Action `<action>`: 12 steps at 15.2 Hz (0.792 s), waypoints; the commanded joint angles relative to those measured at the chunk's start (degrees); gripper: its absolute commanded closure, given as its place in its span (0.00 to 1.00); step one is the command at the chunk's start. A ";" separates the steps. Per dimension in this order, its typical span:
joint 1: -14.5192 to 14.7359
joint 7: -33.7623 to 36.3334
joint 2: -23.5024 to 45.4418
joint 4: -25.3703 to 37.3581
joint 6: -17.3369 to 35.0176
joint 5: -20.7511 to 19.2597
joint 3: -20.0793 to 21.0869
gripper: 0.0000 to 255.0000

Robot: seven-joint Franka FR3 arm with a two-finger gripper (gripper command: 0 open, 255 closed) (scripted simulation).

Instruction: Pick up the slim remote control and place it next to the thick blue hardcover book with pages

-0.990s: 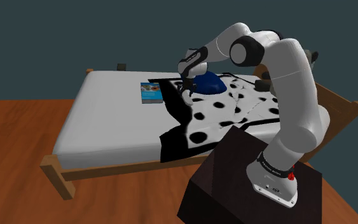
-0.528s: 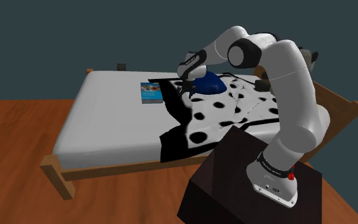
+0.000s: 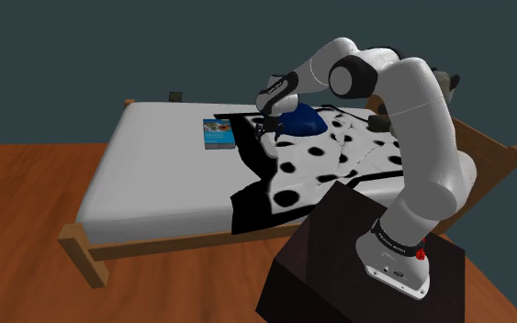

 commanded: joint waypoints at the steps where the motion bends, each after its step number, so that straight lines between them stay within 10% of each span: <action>1: 0.00 0.01 0.01 0.01 0.00 0.00 0.00 0.00; 12: 0.88 0.66 -5.23 -0.95 -4.27 -1.16 -1.10 0.00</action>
